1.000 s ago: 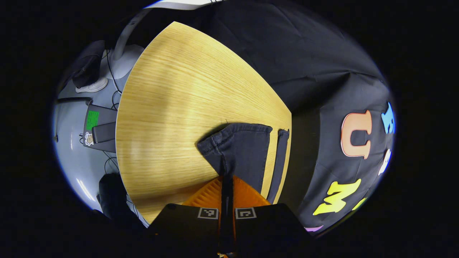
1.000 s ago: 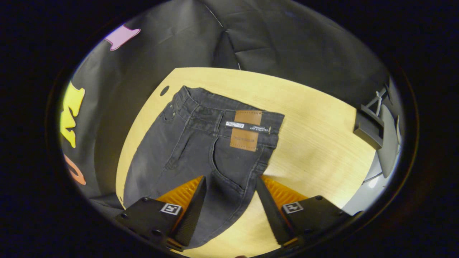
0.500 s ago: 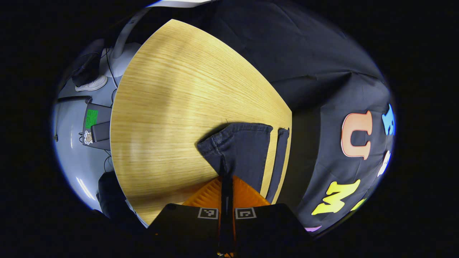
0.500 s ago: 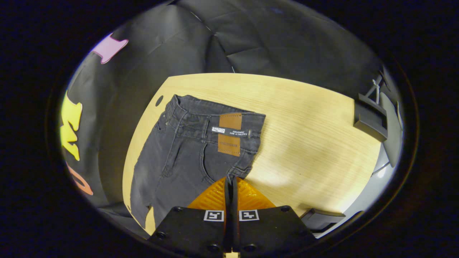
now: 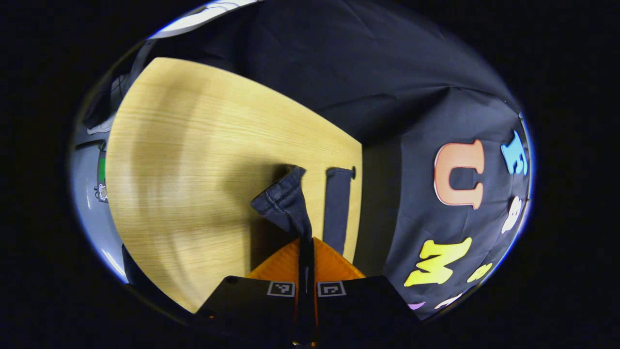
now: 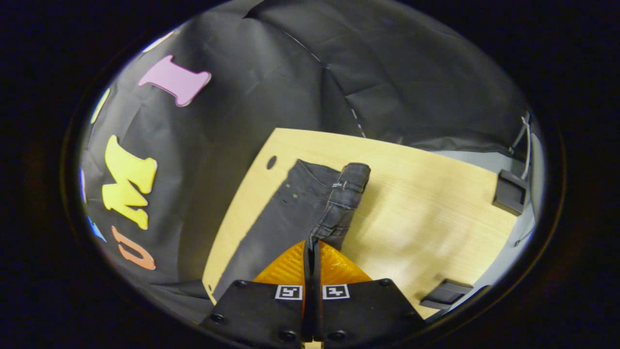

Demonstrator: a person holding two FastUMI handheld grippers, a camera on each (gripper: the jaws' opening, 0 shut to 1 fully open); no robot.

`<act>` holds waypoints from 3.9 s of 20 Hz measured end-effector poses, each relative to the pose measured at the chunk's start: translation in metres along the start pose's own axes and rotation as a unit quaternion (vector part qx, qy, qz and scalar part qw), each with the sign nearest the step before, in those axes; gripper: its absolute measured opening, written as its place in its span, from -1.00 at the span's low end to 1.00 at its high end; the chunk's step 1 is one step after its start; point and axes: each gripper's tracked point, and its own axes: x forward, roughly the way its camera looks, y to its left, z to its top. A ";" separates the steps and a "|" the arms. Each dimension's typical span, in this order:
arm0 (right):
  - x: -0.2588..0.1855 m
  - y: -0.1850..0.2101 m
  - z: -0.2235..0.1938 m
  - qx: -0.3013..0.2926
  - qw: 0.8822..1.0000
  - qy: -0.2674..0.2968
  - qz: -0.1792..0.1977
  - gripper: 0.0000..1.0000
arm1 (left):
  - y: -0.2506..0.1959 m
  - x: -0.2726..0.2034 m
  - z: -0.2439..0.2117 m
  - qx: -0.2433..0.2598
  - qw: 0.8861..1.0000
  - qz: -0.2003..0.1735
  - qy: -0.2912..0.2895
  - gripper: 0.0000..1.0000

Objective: Grasp the waist and the cuffs of the jeans and fold them to make the two legs overlap; first hold the waist and fold one-third of the jeans toward the cuffs, then hold the cuffs and fold the remaining one-third in the same direction to finish folding.

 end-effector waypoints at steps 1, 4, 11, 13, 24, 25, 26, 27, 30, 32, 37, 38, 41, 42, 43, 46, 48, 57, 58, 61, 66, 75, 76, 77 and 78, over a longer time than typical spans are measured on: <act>0.005 0.011 0.004 0.002 1.000 0.002 0.011 -0.99 | -0.013 0.007 -0.001 0.010 1.000 -0.001 0.007 -0.94; 0.027 0.041 0.020 0.019 0.999 0.005 0.038 -0.99 | -0.051 0.036 0.005 0.027 0.999 0.000 0.026 -0.94; 0.102 0.097 0.052 0.040 0.998 -0.005 0.058 -0.99 | -0.108 0.137 0.013 0.058 0.996 0.028 0.069 -0.94; 0.131 0.108 0.056 0.050 0.997 -0.007 0.051 -0.99 | -0.117 0.174 0.016 0.070 0.994 0.038 0.076 -0.94; 0.240 0.107 0.058 0.027 0.999 -0.043 -0.015 -0.99 | -0.114 0.305 0.015 0.117 0.985 0.089 0.095 -0.94; 0.246 0.106 0.058 0.026 0.998 -0.044 -0.020 -0.99 | -0.110 0.309 0.018 0.112 0.985 0.090 0.094 -0.94; 0.251 0.103 0.056 0.023 0.998 -0.044 -0.026 -1.00 | -0.107 0.312 0.018 0.108 0.985 0.093 0.095 -0.94; 0.256 0.100 0.056 0.022 0.998 -0.045 -0.031 -1.00 | -0.105 0.314 0.018 0.108 0.985 0.097 0.096 -0.94; 0.257 0.100 0.052 0.021 0.998 -0.048 -0.042 -0.99 | -0.097 0.321 0.017 0.126 0.982 0.104 0.096 -0.94; 0.255 0.102 0.052 0.020 0.998 -0.052 -0.043 -0.99 | -0.085 0.323 0.016 0.140 0.979 0.123 0.089 -0.94; 0.262 0.117 0.041 -0.014 0.998 -0.050 -0.022 0.24 | -0.100 0.331 0.010 0.177 0.977 0.078 0.088 -0.71; 0.263 0.121 0.039 -0.028 0.998 -0.053 -0.018 0.62 | -0.106 0.326 0.004 0.183 0.977 0.064 0.093 -0.65; 0.253 0.133 0.035 -0.062 0.996 -0.062 -0.007 0.97 | -0.146 0.317 -0.008 0.165 0.981 -0.017 0.096 -0.45; 0.247 0.138 0.037 -0.076 0.995 -0.067 0.000 0.97 | -0.159 0.309 -0.014 0.156 0.982 -0.041 0.100 -0.43; 0.243 0.141 0.035 -0.091 0.993 -0.072 0.003 0.97 | -0.171 0.296 -0.020 0.154 0.980 -0.059 0.108 -0.38; 0.229 0.139 0.045 -0.148 0.984 -0.097 0.002 0.97 | -0.208 0.261 -0.041 0.166 0.973 -0.113 0.118 -0.27; 0.203 0.140 0.051 -0.173 0.978 -0.113 0.000 0.97 | -0.227 0.230 -0.049 0.205 0.959 -0.149 0.123 -0.55; 0.132 0.062 0.088 -0.198 0.969 -0.139 -0.050 0.96 | -0.256 0.076 -0.093 0.541 0.822 -0.173 -0.047 0.79; 0.128 0.048 0.093 -0.188 0.971 -0.138 -0.057 0.97 | -0.254 0.064 -0.097 0.567 0.804 -0.166 -0.072 0.82; 0.125 0.002 0.097 -0.145 0.979 -0.121 -0.080 0.96 | -0.246 0.024 -0.117 0.625 0.748 -0.175 -0.137 0.97; 0.136 -0.045 0.097 -0.079 0.987 -0.098 -0.096 0.96 | -0.224 -0.033 -0.172 0.706 0.660 -0.191 -0.173 0.94; 0.172 -0.035 0.075 -0.067 0.994 -0.065 -0.062 0.92 | -0.191 -0.069 -0.220 0.680 0.693 -0.185 -0.152 1.00; 0.176 -0.039 0.076 -0.080 0.992 -0.071 -0.072 0.77 | -0.192 -0.072 -0.222 0.682 0.690 -0.183 -0.155 1.00; 0.175 -0.040 0.073 -0.084 0.991 -0.068 -0.080 0.91 | -0.194 -0.073 -0.221 0.685 0.687 -0.184 -0.158 1.00; 0.176 -0.037 0.070 -0.079 0.992 -0.064 -0.081 0.65 | -0.196 -0.075 -0.222 0.685 0.686 -0.187 -0.161 0.86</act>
